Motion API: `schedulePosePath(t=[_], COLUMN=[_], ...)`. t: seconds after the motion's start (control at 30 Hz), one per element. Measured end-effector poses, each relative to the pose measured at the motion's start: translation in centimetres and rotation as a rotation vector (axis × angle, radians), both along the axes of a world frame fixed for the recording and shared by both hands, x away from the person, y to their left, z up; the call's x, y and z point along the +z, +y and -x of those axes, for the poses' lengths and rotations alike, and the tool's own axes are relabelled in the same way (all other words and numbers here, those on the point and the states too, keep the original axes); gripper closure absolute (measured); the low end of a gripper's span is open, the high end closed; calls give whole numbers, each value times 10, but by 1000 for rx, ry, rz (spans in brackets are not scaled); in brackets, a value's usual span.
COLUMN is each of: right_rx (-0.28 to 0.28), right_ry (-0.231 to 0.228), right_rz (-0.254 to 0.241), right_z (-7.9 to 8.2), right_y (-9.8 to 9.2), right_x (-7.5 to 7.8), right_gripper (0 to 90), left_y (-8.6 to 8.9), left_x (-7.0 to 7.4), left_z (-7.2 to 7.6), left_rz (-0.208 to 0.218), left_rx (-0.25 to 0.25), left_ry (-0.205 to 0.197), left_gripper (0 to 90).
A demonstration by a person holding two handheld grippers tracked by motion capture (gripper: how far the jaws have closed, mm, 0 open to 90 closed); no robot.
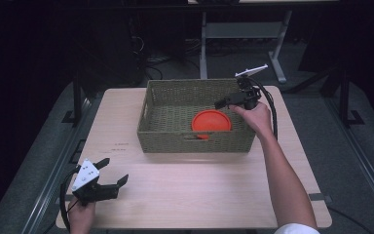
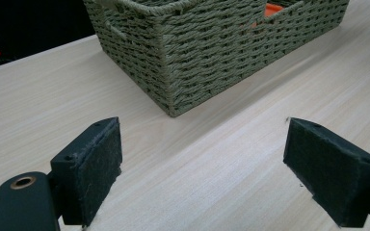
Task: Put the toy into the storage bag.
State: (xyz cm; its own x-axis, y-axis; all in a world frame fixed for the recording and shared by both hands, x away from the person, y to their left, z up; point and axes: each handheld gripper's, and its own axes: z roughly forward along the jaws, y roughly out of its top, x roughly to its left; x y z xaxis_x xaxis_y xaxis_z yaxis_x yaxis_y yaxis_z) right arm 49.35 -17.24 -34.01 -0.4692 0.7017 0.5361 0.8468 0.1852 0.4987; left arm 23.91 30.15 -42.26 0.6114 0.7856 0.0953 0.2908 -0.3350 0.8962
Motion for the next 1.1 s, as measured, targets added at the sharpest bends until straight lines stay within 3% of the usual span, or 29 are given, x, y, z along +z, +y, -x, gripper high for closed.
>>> schedulePosePath(t=[0.27,0.53,1.1], right_rx=[69,120,205], right_ry=[-35,-33,-94], right_rz=[-50,-72,-126], right_z=[14,29,70], right_y=[6,6,-5], right_x=[11,10,13], right_gripper=[209,189,182], left_y=[1,1,2], left_x=[0,0,0], left_z=[-1,0,-1], left_rz=[-2,-5,9], left_rx=[1,-1,-1], left_ry=[3,11,26], left_gripper=[128,129,129])
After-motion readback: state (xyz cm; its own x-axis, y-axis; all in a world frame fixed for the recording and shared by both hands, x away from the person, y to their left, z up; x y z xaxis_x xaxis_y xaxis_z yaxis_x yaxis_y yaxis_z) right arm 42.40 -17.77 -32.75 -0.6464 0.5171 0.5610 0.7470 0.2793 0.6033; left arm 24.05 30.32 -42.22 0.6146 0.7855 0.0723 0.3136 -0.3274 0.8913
